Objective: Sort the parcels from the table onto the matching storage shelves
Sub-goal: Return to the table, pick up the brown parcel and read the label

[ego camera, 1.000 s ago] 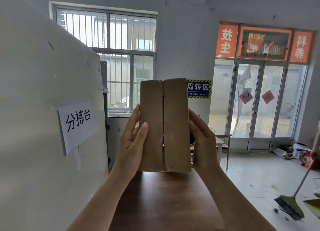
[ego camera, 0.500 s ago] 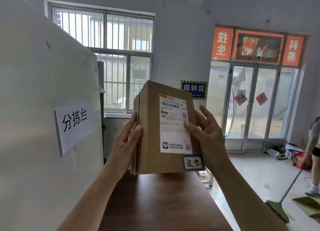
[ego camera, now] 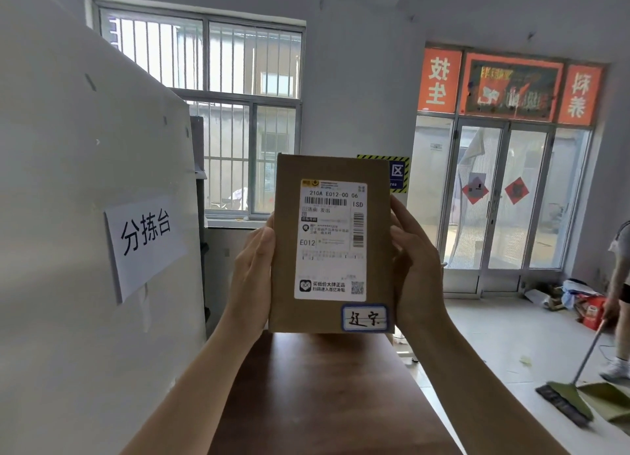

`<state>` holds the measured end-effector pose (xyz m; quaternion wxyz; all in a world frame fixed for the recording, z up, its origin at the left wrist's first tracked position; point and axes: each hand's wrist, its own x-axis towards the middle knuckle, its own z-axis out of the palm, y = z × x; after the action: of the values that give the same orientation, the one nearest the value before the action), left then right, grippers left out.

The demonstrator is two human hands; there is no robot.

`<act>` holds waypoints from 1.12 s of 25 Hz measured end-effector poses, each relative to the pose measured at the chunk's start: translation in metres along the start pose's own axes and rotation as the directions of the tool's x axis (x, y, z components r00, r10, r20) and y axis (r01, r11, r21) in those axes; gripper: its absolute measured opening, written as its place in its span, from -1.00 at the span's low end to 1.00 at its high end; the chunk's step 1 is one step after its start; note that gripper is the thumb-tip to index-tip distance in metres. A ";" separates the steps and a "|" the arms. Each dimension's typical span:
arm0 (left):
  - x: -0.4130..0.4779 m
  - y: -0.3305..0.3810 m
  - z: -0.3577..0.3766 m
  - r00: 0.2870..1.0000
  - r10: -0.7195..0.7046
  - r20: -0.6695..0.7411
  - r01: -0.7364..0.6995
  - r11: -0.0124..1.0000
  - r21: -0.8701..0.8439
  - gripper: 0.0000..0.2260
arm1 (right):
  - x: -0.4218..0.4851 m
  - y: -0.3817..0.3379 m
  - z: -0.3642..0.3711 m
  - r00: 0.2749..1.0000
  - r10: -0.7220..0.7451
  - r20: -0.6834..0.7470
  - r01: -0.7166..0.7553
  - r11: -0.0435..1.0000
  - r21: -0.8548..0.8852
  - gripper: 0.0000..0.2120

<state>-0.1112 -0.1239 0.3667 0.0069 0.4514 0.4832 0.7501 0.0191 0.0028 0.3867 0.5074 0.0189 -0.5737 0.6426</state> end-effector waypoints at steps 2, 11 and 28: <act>-0.001 -0.002 0.002 1.000 0.017 0.012 -0.017 1.000 -0.012 -0.46 | 0.001 0.001 -0.001 1.000 0.005 0.005 -0.005 1.000 0.021 -0.59; -0.001 -0.011 -0.001 0.992 0.104 -0.072 -0.103 0.995 0.011 -0.68 | 0.005 0.024 0.000 0.998 0.061 0.018 -0.062 0.998 0.011 -0.54; 0.007 -0.014 -0.029 0.972 0.152 -0.181 -0.115 0.973 0.200 -0.60 | 0.030 0.057 0.026 0.986 0.120 0.114 -0.133 0.984 0.118 -0.59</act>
<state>-0.1413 -0.1344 0.3577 -0.1341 0.4057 0.5187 0.7405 -0.0487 0.0114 0.3725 0.4322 0.0483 -0.5583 0.7065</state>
